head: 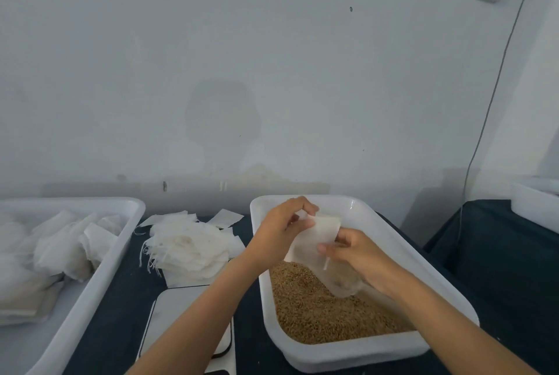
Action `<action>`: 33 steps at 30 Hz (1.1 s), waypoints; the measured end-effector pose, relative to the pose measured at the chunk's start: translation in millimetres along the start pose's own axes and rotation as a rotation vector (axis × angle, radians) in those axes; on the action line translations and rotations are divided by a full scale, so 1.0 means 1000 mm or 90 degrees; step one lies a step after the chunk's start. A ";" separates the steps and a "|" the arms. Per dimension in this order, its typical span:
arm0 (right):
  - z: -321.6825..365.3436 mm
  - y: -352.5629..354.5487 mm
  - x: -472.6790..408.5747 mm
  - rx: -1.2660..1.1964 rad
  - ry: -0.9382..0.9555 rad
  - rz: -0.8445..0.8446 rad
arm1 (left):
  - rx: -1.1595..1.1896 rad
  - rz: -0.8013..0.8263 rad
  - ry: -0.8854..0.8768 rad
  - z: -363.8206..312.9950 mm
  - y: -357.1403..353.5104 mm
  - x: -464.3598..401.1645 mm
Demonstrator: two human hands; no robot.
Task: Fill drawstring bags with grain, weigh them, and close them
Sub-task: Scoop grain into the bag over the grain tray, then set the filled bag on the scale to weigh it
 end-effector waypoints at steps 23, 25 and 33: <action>-0.010 -0.215 0.016 0.233 0.213 -0.205 | -0.256 -0.202 0.355 0.057 0.100 0.175; -0.015 -0.213 0.011 0.228 0.219 -0.186 | -0.254 -0.209 0.359 0.062 0.098 0.175; -0.030 -0.192 -0.003 0.106 0.252 -0.114 | -0.297 -0.342 0.298 0.071 0.117 0.186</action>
Point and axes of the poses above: each hand's wrist, its own x-axis away from the middle knuckle, its own y-axis out of the back of the hand, z = x × y, the point moved 2 cm from there along -x, towards the middle knuckle, and after that the axes turned 6 degrees about -y, right-handed, at the moved point
